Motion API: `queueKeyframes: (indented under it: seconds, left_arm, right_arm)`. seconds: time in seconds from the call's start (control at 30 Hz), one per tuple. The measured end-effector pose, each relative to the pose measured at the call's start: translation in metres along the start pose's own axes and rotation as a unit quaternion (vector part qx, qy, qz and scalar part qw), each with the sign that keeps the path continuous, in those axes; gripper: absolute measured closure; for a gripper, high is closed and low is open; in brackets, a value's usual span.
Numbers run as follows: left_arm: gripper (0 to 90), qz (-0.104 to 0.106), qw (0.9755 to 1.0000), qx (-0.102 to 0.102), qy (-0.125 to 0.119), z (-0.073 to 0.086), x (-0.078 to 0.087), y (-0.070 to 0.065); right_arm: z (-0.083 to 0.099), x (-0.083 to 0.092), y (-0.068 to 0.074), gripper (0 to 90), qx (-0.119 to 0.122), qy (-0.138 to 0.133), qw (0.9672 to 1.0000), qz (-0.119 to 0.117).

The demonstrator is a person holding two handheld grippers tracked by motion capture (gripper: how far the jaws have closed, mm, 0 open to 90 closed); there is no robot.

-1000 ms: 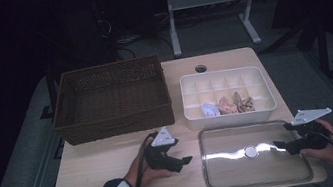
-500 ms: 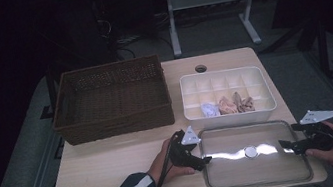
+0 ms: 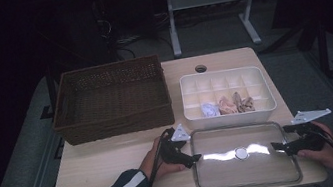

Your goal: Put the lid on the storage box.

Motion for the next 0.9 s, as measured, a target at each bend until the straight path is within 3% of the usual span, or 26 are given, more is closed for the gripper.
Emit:
queueKeyframes:
  seconds: [0.17, 0.33, 0.4, 0.7, 0.8, 0.9]
  left_arm:
    - [22.2, -0.019, 0.9996, 0.014, 0.013, 0.021, 0.019, 0.020]
    - [22.2, -0.028, 0.9976, 0.061, 0.019, 0.048, 0.041, 0.043]
    - [22.1, -0.033, 0.9970, 0.067, 0.023, 0.058, 0.050, 0.050]
    - [21.7, -0.050, 0.9946, 0.088, 0.025, 0.081, 0.071, 0.060]
    - [21.8, -0.051, 0.9940, 0.095, 0.022, 0.085, 0.074, 0.059]
    - [21.9, -0.062, 0.9917, 0.111, 0.021, 0.087, 0.077, 0.055]
  right_arm:
    - [-0.018, -0.023, 0.017, 13.1, 0.025, 0.014, 0.9993, -0.023]
    - [-0.040, -0.050, 0.035, 13.1, 0.049, 0.028, 0.9976, -0.040]
    - [-0.046, -0.058, 0.040, 13.2, 0.057, 0.029, 0.9967, -0.050]
    - [-0.062, -0.082, 0.055, 13.6, 0.070, 0.024, 0.9955, -0.058]
    - [-0.064, -0.086, 0.057, 14.0, 0.060, 0.008, 0.9969, -0.050]
    - [-0.064, -0.088, 0.060, 14.6, 0.041, -0.002, 0.9986, -0.034]
Point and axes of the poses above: each handheld gripper's, and its own axes: x roughly backward along the jaws, z roughly out of its underside, y roughly to its left, the point moved 1 cm from there along -x, roughly forward along the jaws, and after that the axes turned 13 degrees about -z, right-handed, at the moved point
